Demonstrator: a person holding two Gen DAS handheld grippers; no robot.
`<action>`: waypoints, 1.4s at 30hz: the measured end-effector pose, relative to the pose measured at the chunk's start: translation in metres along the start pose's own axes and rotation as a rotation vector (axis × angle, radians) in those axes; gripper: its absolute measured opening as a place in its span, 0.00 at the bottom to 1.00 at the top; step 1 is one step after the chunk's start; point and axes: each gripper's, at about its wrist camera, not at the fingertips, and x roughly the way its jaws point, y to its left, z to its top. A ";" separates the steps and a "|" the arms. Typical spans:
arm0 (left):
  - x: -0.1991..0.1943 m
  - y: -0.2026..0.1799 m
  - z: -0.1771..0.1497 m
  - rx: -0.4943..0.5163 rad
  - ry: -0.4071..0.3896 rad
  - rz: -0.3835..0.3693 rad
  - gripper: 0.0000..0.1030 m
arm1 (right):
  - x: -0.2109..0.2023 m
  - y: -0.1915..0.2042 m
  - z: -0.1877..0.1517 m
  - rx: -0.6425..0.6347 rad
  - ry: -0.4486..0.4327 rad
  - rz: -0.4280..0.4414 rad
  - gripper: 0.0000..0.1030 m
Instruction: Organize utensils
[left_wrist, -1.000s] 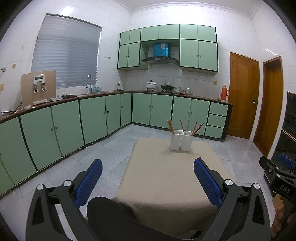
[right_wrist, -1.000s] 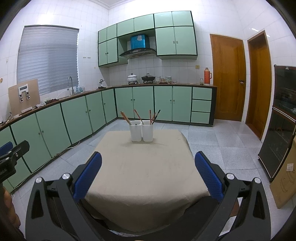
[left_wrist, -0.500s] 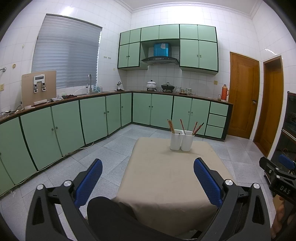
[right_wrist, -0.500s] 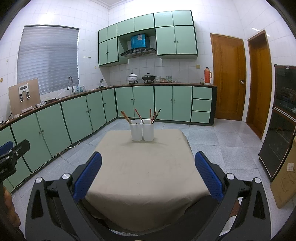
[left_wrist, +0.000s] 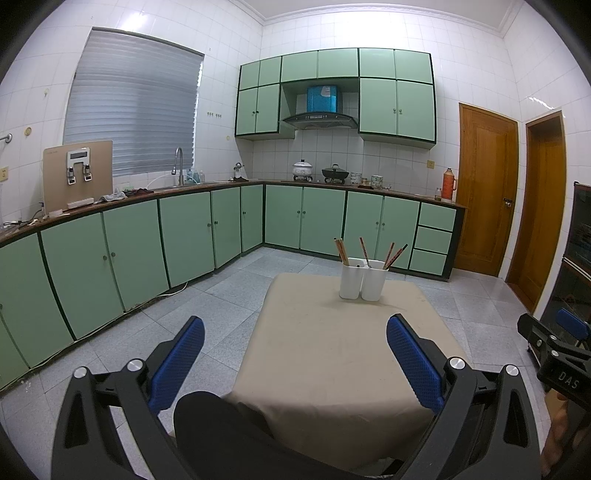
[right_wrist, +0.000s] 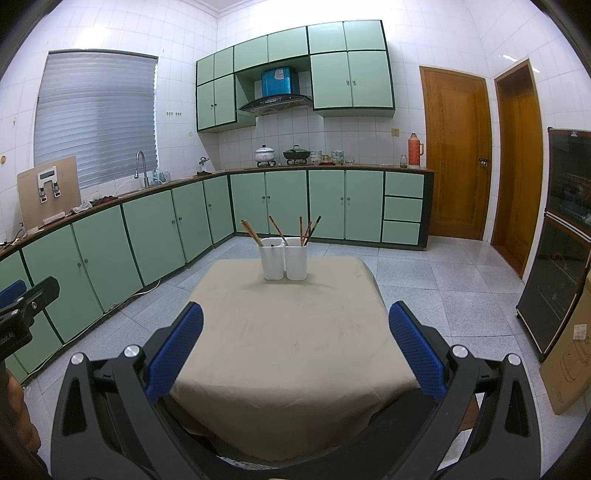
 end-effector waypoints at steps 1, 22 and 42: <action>0.000 0.000 0.000 0.000 0.001 -0.001 0.94 | 0.000 0.000 0.000 0.000 -0.001 0.000 0.95; 0.000 0.002 0.000 0.000 0.000 0.000 0.94 | 0.000 -0.001 0.000 0.000 -0.002 0.000 0.95; -0.002 0.007 0.002 -0.004 -0.004 0.008 0.94 | 0.000 0.000 -0.003 0.002 0.000 -0.002 0.95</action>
